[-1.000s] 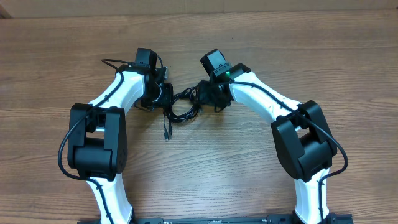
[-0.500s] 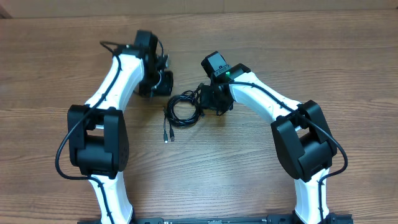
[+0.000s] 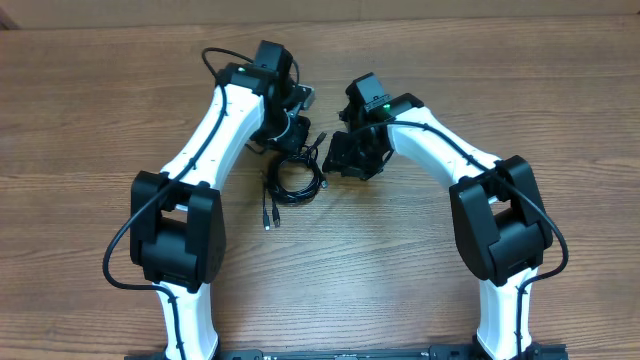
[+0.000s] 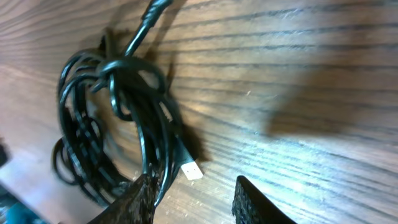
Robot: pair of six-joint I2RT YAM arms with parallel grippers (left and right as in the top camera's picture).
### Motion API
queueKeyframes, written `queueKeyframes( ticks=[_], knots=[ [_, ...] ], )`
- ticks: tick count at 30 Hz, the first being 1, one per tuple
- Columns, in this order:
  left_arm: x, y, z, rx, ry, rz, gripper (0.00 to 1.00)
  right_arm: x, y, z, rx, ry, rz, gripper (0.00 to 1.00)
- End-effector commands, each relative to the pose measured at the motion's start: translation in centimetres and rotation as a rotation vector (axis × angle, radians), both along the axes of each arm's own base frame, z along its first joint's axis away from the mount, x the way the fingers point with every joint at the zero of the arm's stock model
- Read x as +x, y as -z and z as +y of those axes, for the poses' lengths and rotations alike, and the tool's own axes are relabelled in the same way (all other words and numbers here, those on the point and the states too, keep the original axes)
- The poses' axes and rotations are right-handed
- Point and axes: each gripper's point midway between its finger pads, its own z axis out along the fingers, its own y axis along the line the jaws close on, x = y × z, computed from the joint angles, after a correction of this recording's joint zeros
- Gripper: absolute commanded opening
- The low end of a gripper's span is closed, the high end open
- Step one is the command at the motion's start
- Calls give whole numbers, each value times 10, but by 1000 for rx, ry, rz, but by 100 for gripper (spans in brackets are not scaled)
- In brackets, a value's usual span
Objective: Untangle cables
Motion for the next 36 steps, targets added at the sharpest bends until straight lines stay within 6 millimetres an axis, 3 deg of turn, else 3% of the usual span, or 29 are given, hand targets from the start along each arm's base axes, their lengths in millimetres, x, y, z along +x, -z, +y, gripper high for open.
queueKeyframes(
  ticks=[1,9,16,20,24,36],
  knots=[
    [-2,14,7,66,44,0,19,-12,-7,15,106,-78,26,40],
    [1,30,12,100,40,-26,22,-11,-8,20,130,-88,19,40],
    [-5,55,3,95,63,-44,21,-16,17,22,56,-82,41,40],
    [-1,57,-1,84,66,-69,21,-17,30,27,50,-89,48,39],
    [1,57,-3,80,68,-79,22,-15,37,28,49,-90,49,24],
    [0,70,-6,72,76,-102,22,-15,36,28,51,-94,43,24]
  ],
)
